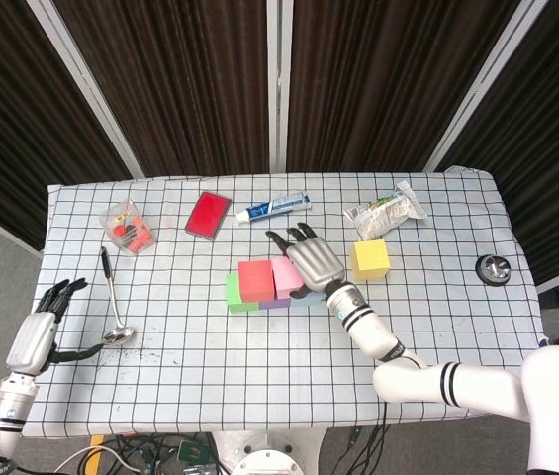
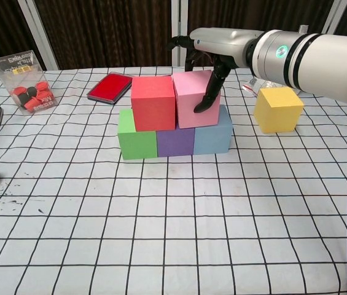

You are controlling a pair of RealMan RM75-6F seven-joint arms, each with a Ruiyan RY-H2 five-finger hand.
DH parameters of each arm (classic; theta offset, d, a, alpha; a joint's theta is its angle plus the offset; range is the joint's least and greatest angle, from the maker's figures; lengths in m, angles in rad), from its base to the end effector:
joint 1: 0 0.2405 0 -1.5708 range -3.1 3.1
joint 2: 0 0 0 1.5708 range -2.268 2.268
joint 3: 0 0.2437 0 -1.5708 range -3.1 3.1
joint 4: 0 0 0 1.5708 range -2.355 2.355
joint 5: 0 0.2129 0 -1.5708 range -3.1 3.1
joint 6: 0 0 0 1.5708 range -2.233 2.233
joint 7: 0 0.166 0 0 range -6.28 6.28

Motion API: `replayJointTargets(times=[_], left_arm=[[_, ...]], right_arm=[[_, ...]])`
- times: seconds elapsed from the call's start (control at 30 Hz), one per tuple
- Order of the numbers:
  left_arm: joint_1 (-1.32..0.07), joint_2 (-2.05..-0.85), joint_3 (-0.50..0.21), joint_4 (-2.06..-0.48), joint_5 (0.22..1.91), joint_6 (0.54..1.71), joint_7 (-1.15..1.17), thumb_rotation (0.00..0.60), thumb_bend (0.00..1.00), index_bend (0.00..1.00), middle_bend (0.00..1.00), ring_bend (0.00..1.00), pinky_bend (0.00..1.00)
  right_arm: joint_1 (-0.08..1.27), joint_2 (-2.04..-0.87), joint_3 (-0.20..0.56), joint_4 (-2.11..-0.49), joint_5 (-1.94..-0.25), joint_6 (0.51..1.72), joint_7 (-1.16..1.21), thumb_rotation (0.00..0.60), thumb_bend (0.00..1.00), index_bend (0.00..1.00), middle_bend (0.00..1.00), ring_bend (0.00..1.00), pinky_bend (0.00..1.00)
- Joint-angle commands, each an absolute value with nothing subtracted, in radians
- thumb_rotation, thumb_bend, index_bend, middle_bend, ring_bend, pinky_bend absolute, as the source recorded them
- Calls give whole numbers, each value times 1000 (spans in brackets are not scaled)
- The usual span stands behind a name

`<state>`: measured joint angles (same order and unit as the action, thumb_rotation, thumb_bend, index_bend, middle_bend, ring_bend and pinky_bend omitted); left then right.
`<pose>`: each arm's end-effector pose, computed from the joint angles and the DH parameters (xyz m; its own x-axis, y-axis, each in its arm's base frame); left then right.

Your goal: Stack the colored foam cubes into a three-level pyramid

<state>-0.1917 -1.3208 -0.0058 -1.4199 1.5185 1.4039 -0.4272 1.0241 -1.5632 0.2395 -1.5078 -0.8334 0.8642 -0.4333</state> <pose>-0.3000 0.2261 0.0836 -0.0135 0.1288 0.9916 0.9968 -0.0766 0.0235 -0.0410 -0.3856 -0.0404 0.4372 -0.3074 0.8452 -0.8466 -0.4579 0.2713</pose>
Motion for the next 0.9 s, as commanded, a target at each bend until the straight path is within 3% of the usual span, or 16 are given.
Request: replayJointTargets(times=[0.03, 0.9], left_arm=[[-192, -1321, -6, -1419, 1519, 1403, -428, 600, 0, 62, 120, 0, 61], [-187, -1326, -12, -1406, 1518, 1390, -437, 600, 0, 62, 120, 0, 61]], right_arm=[[1026, -1565, 240, -1509, -826, 868, -437, 600, 101, 0, 519, 97, 0], [1031, -1583, 237, -1503, -806, 885, -441, 600, 100, 0, 519, 97, 0]])
